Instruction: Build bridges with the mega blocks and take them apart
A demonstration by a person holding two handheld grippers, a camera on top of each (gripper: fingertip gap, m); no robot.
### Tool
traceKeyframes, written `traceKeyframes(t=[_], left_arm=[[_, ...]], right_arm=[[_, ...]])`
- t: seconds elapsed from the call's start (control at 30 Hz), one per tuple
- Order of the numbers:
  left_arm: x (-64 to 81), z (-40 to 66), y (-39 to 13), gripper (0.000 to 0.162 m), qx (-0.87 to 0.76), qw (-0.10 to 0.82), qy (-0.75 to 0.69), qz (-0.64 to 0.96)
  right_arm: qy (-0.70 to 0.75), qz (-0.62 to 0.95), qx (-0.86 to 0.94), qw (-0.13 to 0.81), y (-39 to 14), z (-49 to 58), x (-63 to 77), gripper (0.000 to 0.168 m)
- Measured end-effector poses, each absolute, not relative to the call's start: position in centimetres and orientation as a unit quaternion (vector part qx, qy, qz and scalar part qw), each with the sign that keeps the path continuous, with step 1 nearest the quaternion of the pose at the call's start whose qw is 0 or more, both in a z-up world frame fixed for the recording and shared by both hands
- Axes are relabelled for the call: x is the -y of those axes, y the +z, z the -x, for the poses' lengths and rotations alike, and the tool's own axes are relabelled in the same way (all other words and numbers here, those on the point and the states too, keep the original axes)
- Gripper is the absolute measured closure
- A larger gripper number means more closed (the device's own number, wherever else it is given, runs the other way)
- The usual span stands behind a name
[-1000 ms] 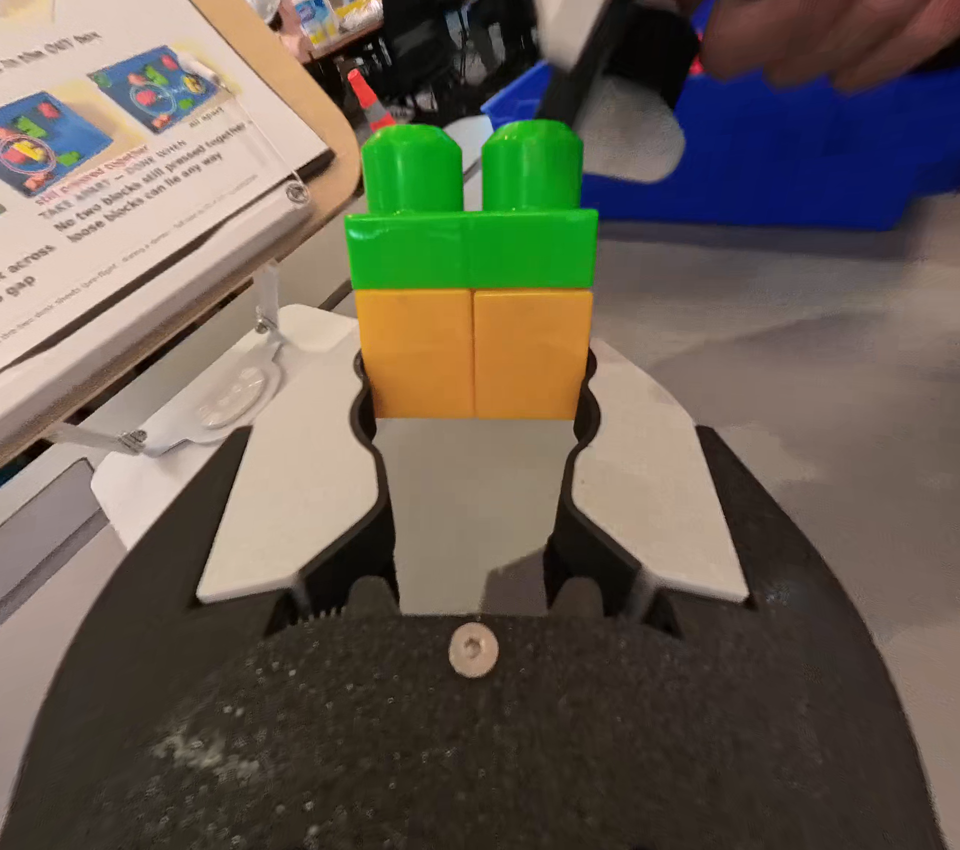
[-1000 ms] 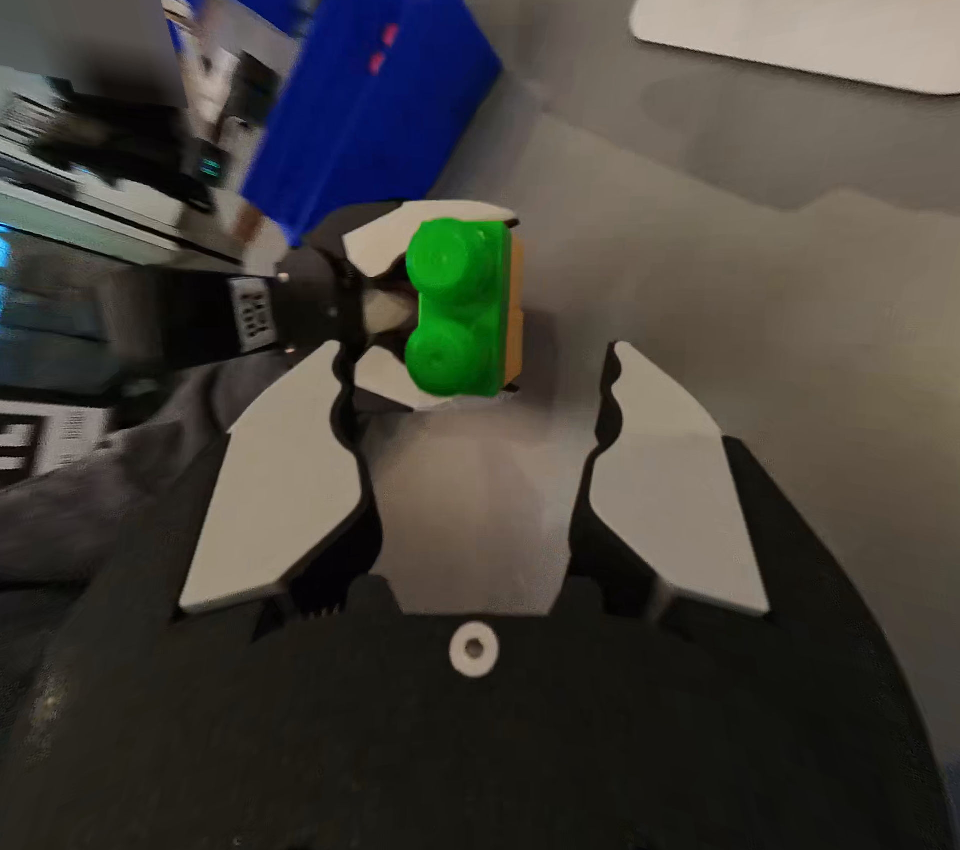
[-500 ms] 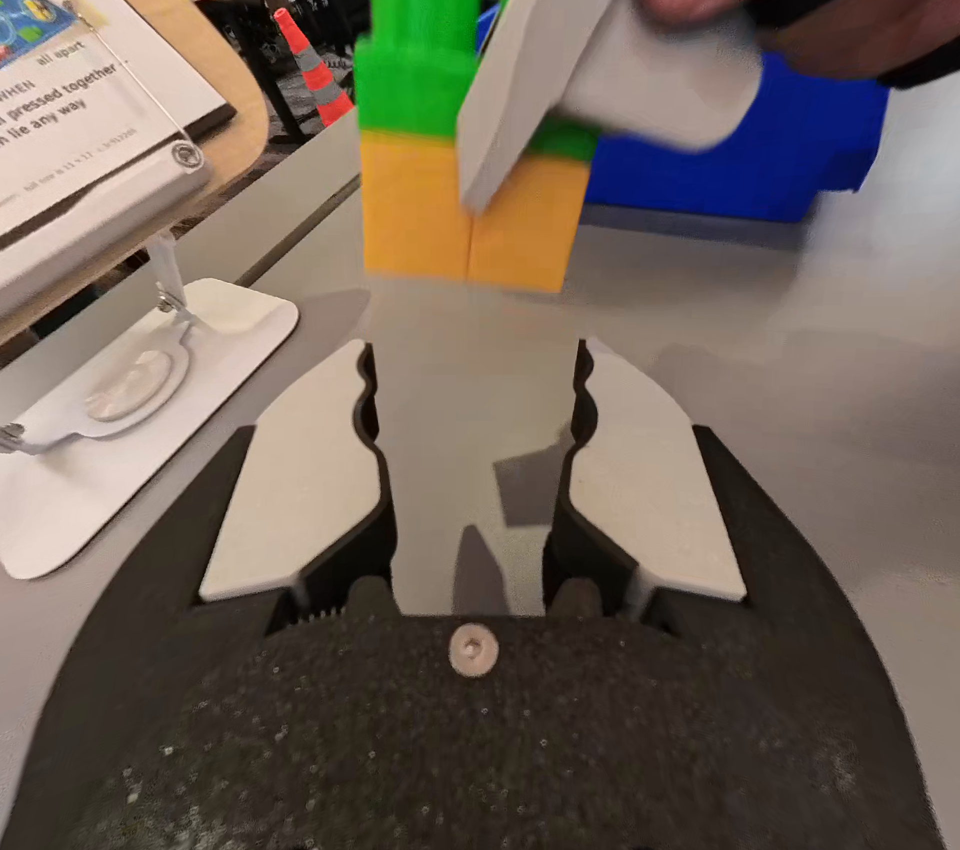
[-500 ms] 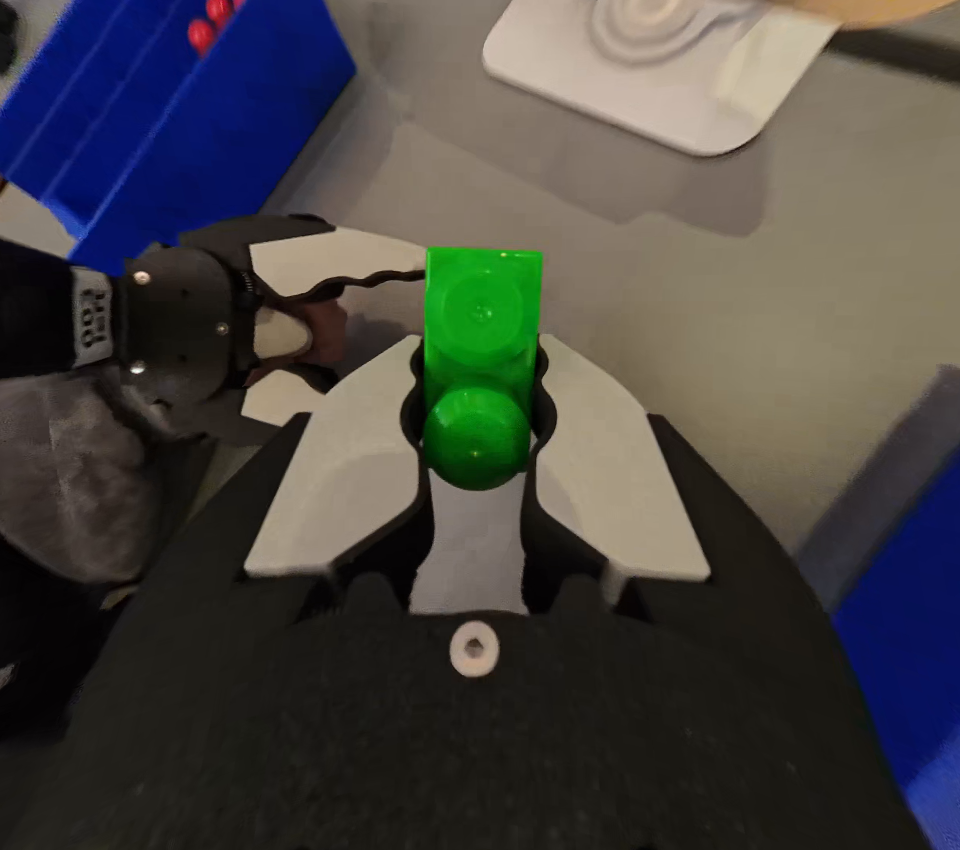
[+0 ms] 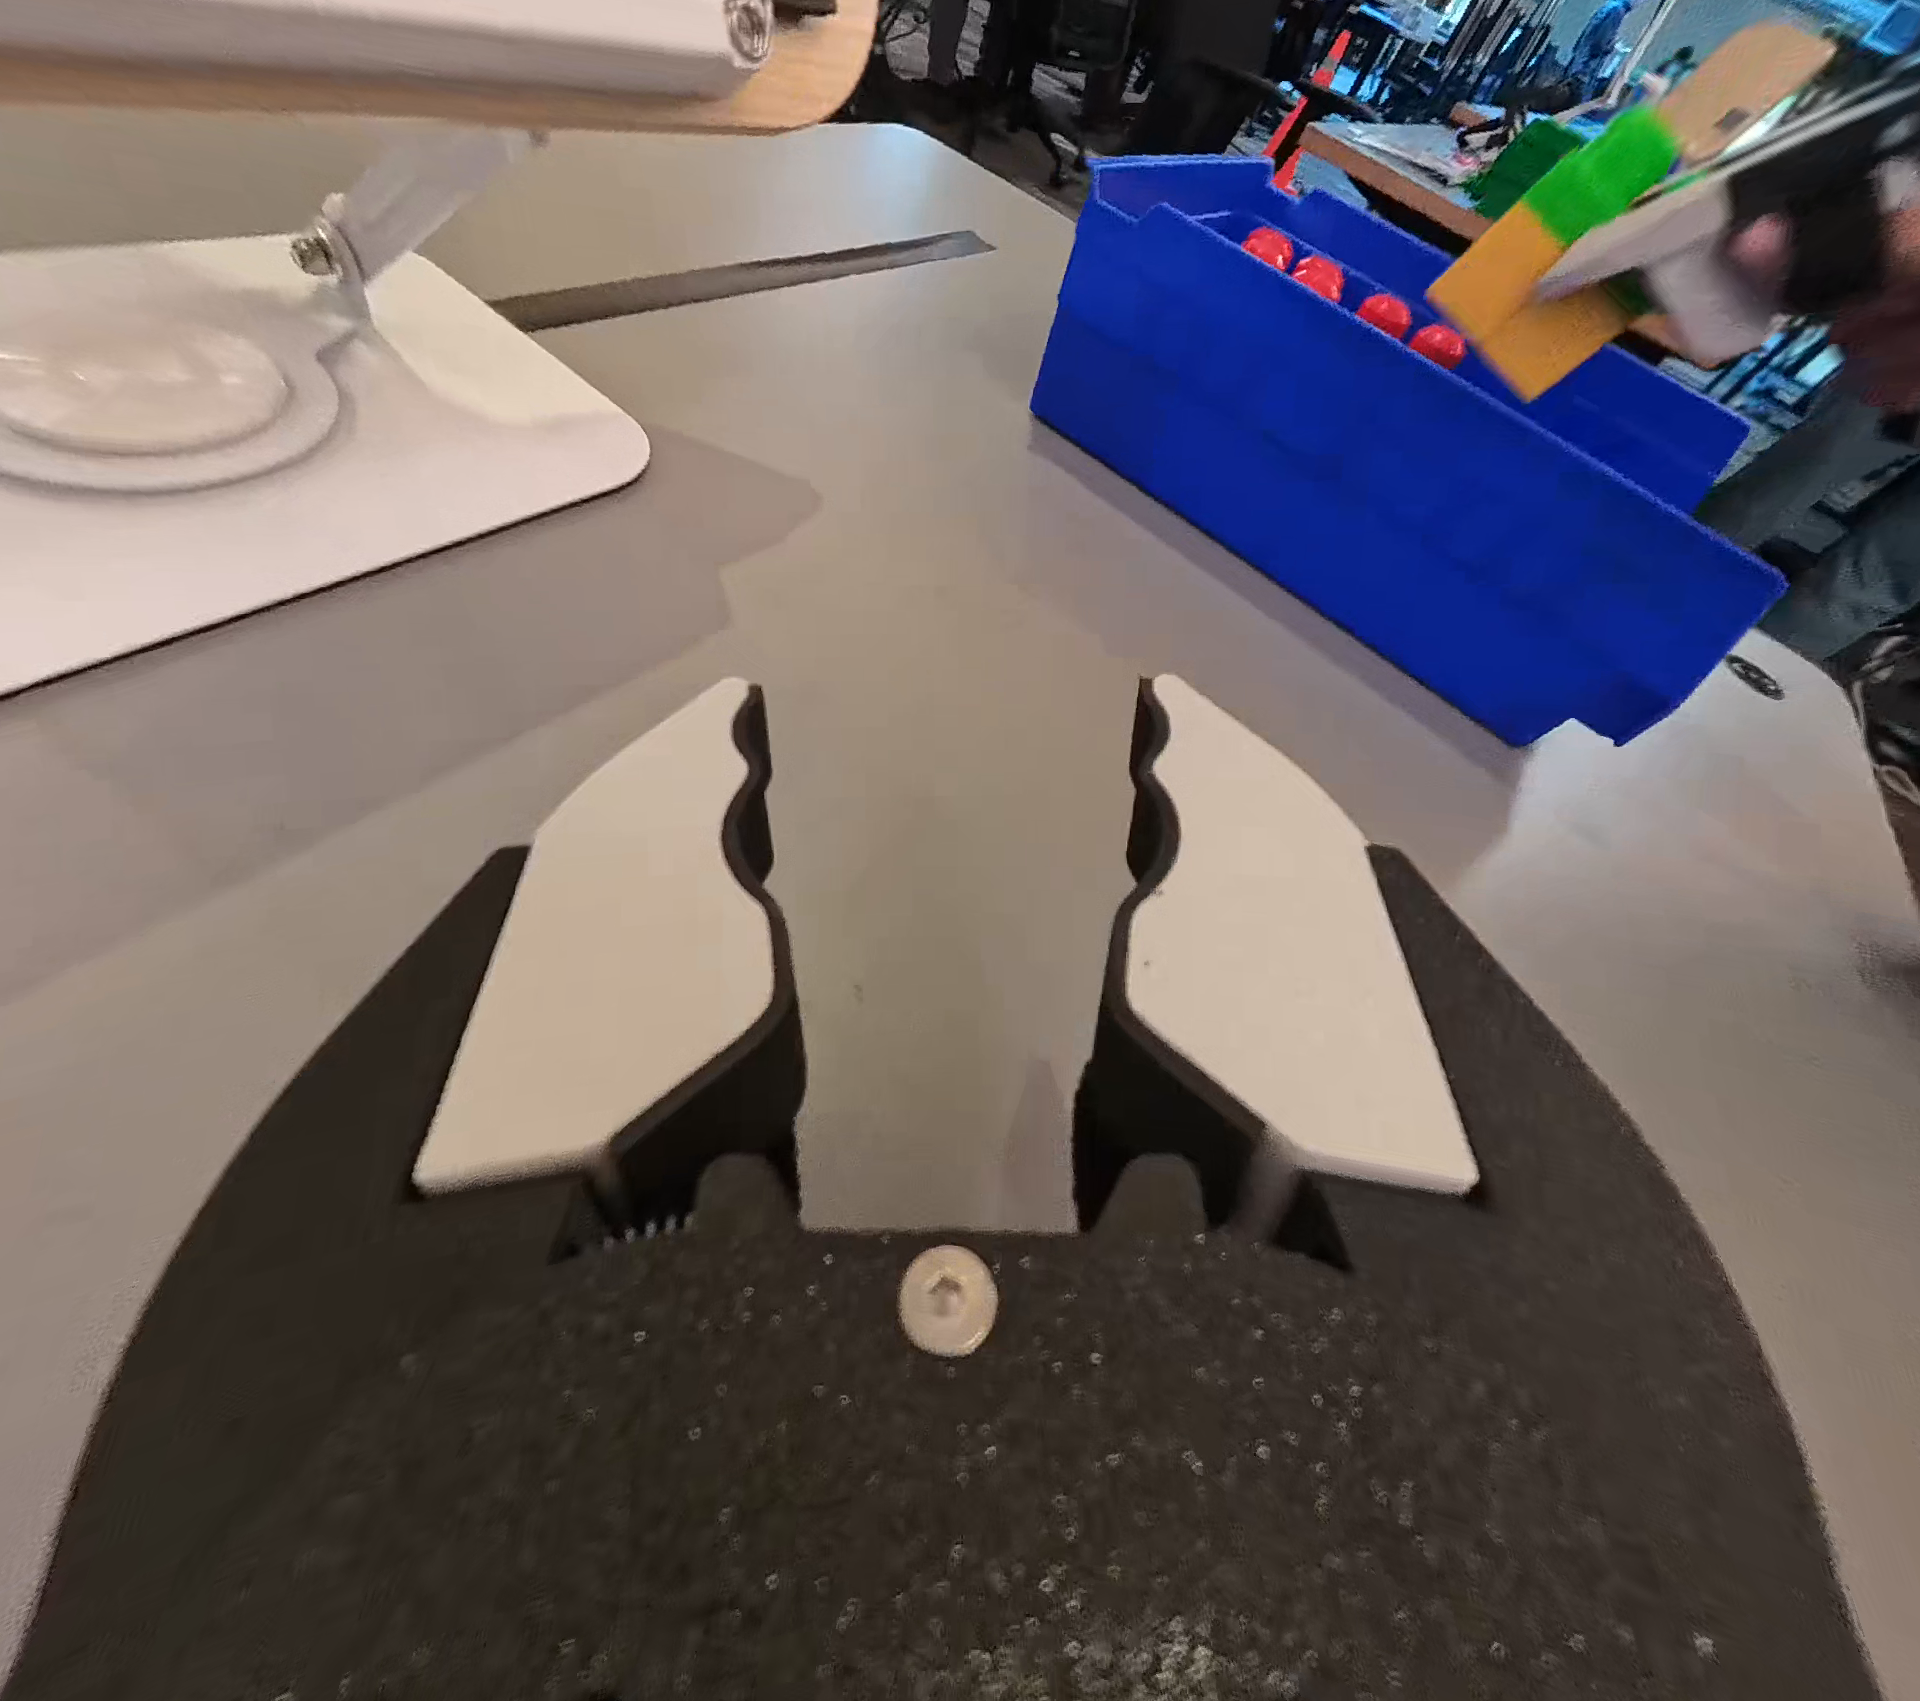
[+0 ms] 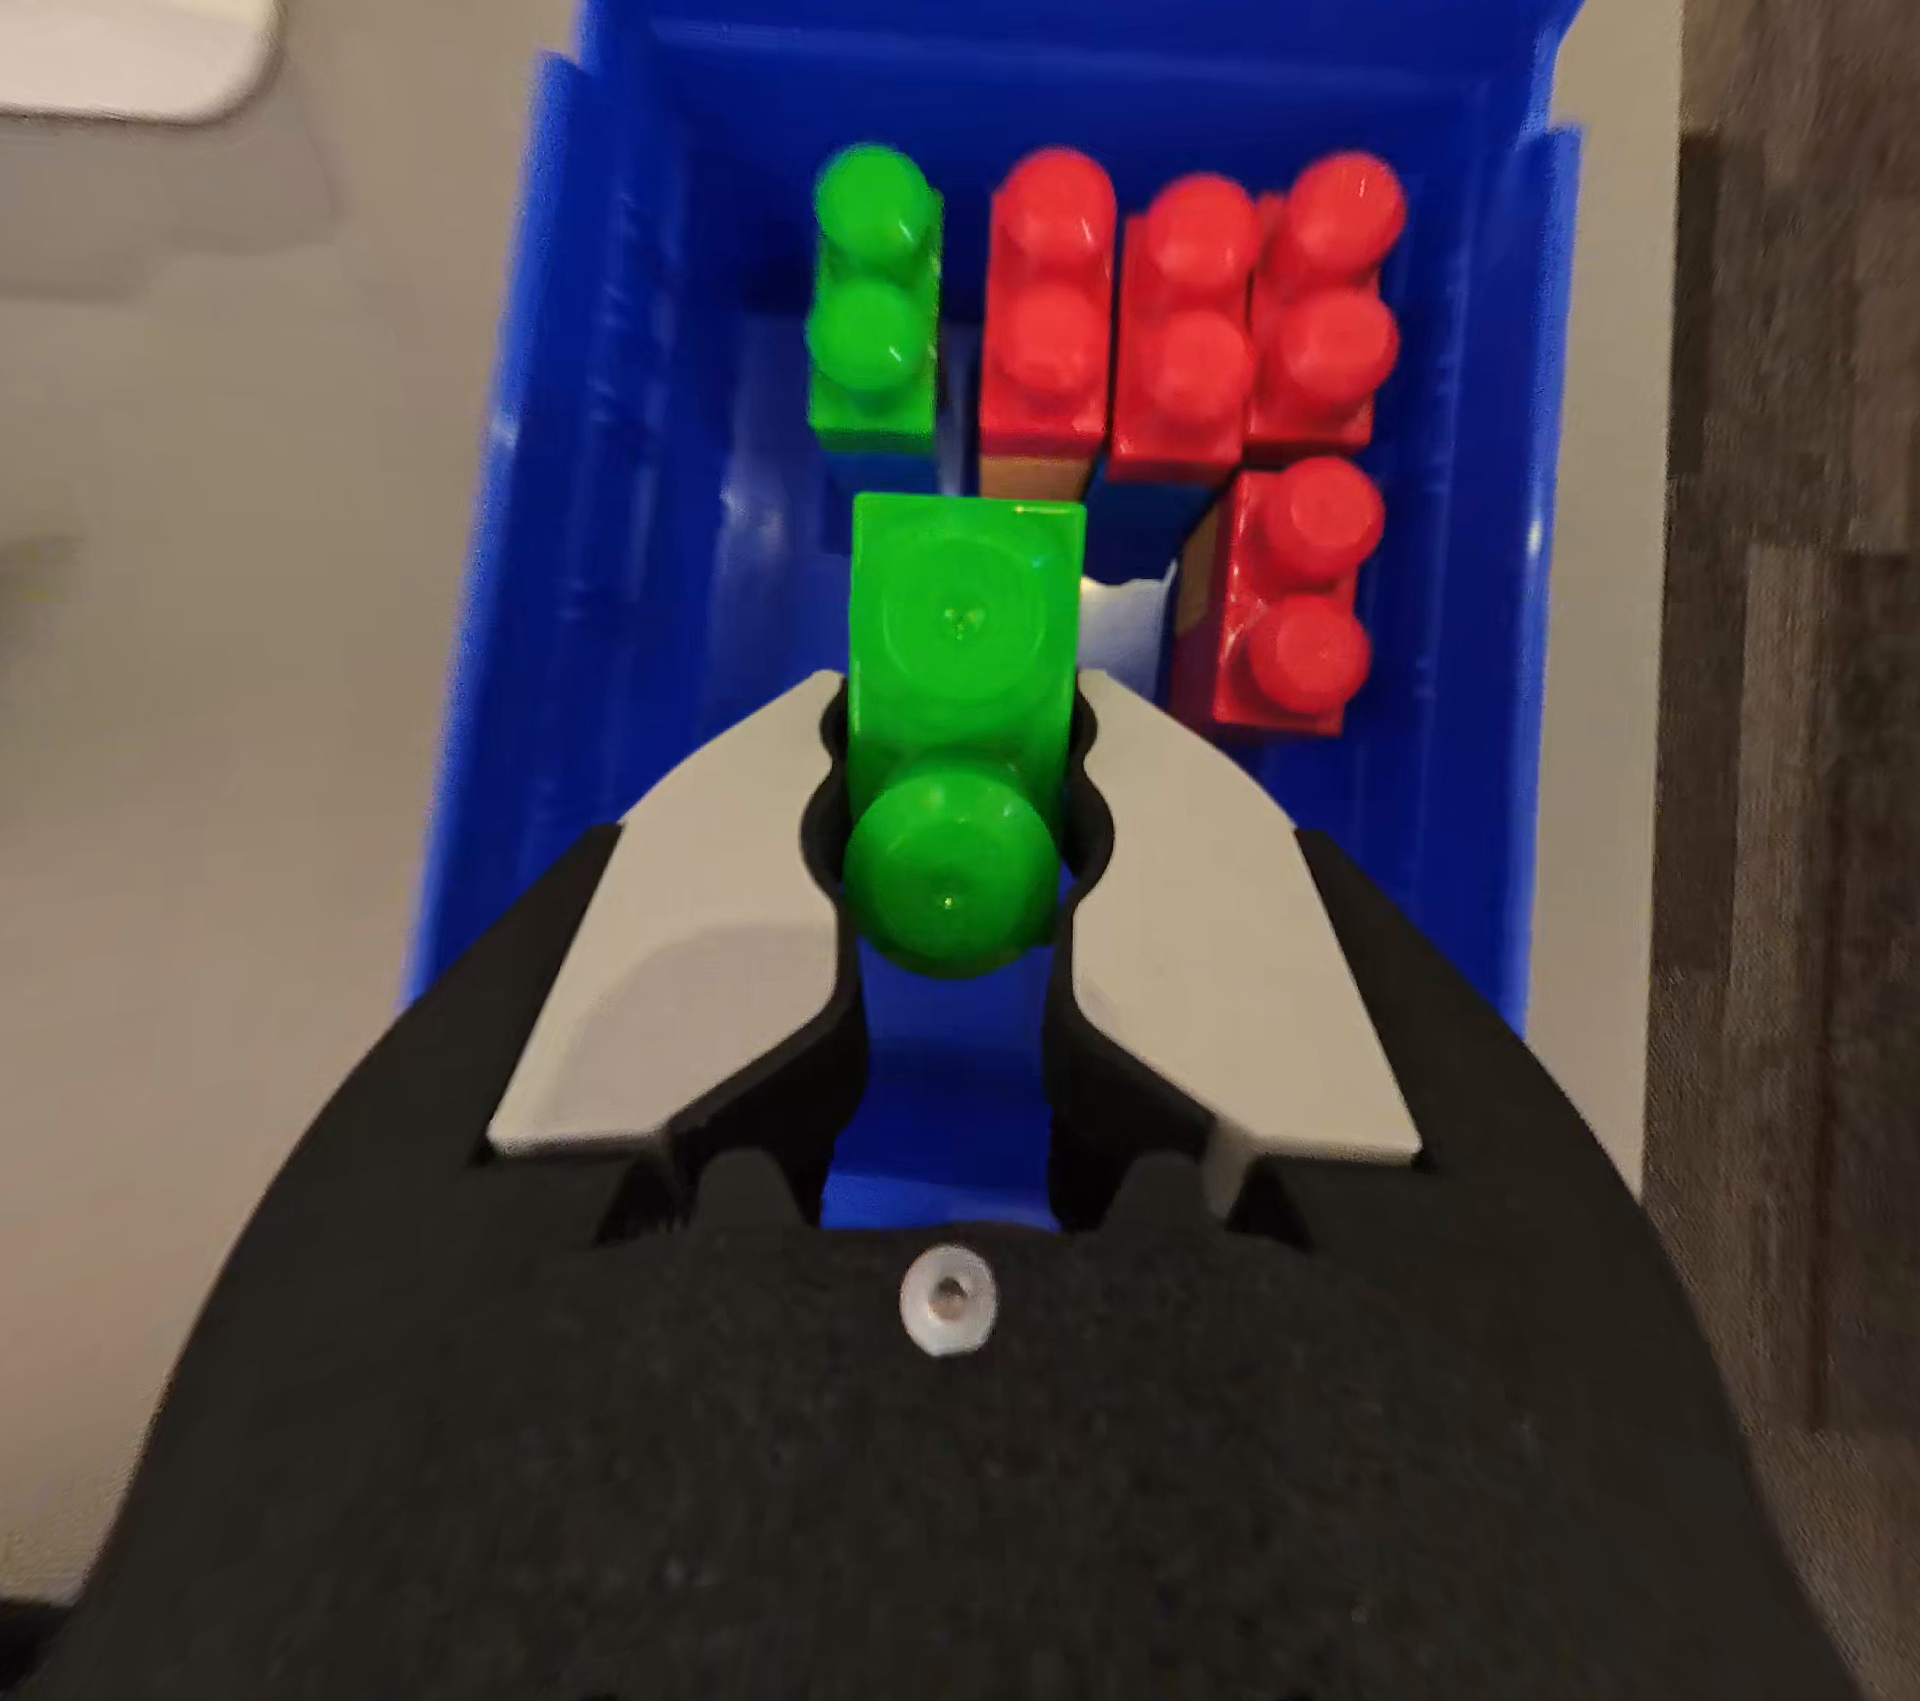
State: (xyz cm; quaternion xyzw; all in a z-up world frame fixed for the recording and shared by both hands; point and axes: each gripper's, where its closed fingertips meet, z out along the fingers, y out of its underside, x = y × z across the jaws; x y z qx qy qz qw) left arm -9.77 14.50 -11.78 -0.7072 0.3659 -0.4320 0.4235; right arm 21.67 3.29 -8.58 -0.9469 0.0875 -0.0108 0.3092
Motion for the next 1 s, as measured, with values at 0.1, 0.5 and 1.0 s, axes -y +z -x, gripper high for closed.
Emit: traceKeyframes(t=[0.1,0.5,1.0], left_arm=[[-14.4,9.7,-11.9,0.096,-0.37,0.422,-0.428,0.708],[-12.8,8.6,-12.6,0.097,-0.43,0.426,-0.388,0.695],[-12.8,8.6,-12.2,0.09,-0.426,0.45,-0.38,0.687]], right_arm=[[-0.028,0.959,-0.091,0.265,-12.4,-23.0,-3.8,0.13],[-0.132,0.962,-0.098,0.218,-16.7,-25.9,-5.0,0.127],[-0.019,0.78,0.066,0.622,5.2,-12.7,-3.0,0.104]])
